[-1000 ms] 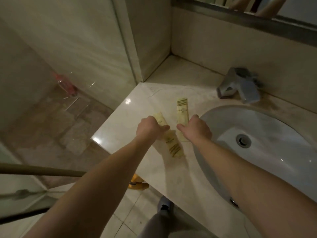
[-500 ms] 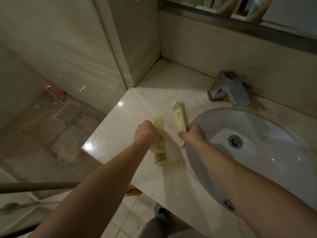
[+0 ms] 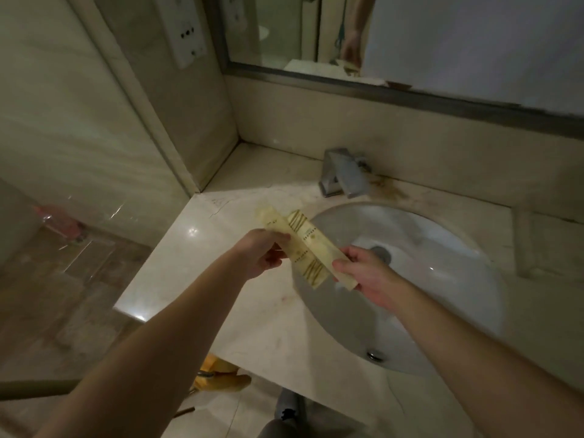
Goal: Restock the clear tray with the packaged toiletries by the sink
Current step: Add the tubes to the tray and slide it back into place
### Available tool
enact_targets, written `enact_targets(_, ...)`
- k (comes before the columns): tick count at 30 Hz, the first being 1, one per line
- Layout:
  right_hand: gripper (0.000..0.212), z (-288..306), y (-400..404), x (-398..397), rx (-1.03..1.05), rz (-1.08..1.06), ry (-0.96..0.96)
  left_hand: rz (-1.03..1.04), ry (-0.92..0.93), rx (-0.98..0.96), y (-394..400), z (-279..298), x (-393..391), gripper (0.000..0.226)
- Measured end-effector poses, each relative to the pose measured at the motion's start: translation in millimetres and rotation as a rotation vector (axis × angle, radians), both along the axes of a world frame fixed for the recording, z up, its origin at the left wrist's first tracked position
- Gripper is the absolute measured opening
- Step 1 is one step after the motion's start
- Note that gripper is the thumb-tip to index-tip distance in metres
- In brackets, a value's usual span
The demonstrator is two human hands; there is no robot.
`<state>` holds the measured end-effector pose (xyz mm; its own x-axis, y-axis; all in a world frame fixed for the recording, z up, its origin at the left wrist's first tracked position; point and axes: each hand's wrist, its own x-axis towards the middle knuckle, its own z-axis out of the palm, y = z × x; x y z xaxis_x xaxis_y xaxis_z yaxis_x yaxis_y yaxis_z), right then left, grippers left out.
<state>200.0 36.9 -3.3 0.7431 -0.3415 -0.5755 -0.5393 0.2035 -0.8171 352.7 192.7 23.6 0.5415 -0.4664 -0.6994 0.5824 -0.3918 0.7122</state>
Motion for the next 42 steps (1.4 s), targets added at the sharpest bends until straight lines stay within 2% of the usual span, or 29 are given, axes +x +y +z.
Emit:
enact_targets(6, 0.015, 27.0, -32.9, -80.3, 0.023, 0.016, -0.082, -0.075, 0.032, -0.145, -32.1, 21.3, -55.7, 0.007)
enact_targets(12, 0.014, 52.5, -55.6, -154.3, 0.025, -0.003, -0.063, -0.23, -0.006, -0.213, -76.1, 46.1, -118.5, 0.019)
enact_targets(16, 0.007, 66.9, -67.5, -197.0, -0.008, -0.13, -0.114, -0.411, -0.029, -0.257, -114.6, 66.7, -165.2, 0.016)
enact_targets(18, 0.023, 74.0, -74.2, -218.6, -0.02, -0.205, -0.135, -0.488, -0.039, -0.281, -134.1, 73.8, -187.9, 0.019)
enact_targets(20, 0.029, 79.6, -79.9, -242.3, -0.047, -0.265, -0.151, -0.544, -0.045, -0.294, -152.4, 78.6, -209.9, 0.028)
enact_targets(25, 0.021, 85.2, -100.1, -306.0, -0.188, -0.31, -0.107, -0.585, -0.123, -0.228, -182.5, 85.6, -249.4, 0.028)
enact_targets(29, 0.026, 74.2, -114.7, -359.4, -0.363, -0.176, 0.13, -0.629, -0.151, -0.15, -201.0, 73.1, -268.8, 0.02)
enact_targets(33, 0.016, 59.2, -117.9, -388.8, -0.446, 0.064, 0.299, -0.774, -0.186, -0.132, -205.6, 61.2, -283.0, 0.015)
enact_targets(38, 0.02, 32.4, -117.1, -389.8, -0.507, 0.288, 0.361, -0.919, -0.145, -0.122, -204.1, 43.4, -289.6, 0.018)
enact_targets(42, 0.02, 16.8, -117.3, -373.0, -0.567, 0.492, 0.426, -0.921, -0.12, -0.081, -197.1, 30.7, -290.2, 0.014)
